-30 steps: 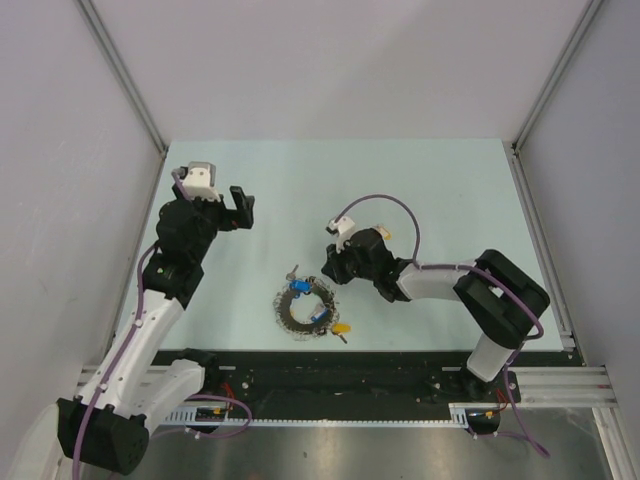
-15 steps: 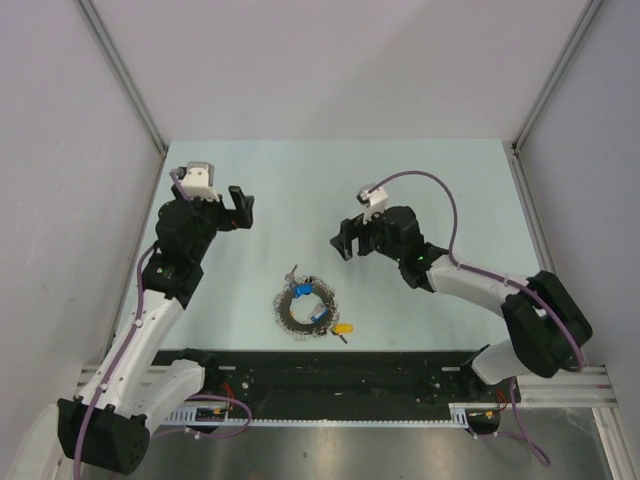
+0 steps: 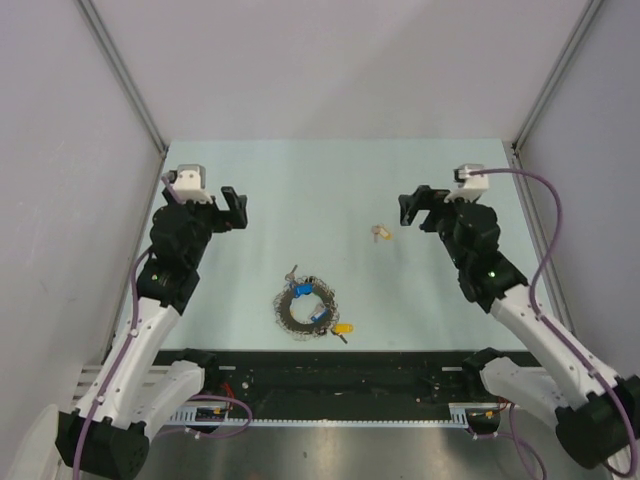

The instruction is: Put the keys on the keyring

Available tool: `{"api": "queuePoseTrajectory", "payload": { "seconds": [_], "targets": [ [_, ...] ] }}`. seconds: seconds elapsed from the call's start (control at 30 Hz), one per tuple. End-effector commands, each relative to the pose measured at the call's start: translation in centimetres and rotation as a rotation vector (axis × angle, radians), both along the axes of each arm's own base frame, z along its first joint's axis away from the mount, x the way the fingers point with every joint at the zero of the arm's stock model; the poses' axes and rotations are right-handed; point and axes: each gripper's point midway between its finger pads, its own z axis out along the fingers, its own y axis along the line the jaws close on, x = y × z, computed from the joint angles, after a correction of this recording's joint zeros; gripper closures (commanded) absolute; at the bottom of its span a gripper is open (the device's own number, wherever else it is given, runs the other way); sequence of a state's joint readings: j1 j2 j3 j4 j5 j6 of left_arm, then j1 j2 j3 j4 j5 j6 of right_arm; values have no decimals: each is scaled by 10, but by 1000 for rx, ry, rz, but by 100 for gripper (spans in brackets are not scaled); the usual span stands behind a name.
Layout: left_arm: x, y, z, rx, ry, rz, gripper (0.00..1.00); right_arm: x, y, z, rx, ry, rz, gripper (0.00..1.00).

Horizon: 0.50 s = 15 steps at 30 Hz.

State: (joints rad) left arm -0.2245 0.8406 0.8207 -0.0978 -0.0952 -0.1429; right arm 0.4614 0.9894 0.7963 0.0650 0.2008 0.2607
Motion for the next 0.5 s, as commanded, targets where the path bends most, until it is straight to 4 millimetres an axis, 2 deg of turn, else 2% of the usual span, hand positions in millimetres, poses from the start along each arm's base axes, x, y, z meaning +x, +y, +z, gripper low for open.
{"api": "queuePoseTrajectory", "payload": {
  "seconds": [0.0, 0.07, 0.1, 0.33, 0.47],
  "targets": [
    [-6, 9, 22, -40, -48, 43, 0, -31, -50, 38, 52, -82, -185, 0],
    [-10, 10, 16, -36, -38, 48, 0, -42, -61, 43, 43, -100, -205, 0],
    [-12, 12, 14, -34, -36, 57, 0, -53, -68, 54, 65, -134, -219, 0],
    [-27, 20, 1, -17, -36, 74, 0, -89, -116, 63, 58, -198, -375, 0],
    [-33, 22, -2, -8, -24, 81, 0, -102, -131, 63, 1, -210, -414, 0]
  ]
}}
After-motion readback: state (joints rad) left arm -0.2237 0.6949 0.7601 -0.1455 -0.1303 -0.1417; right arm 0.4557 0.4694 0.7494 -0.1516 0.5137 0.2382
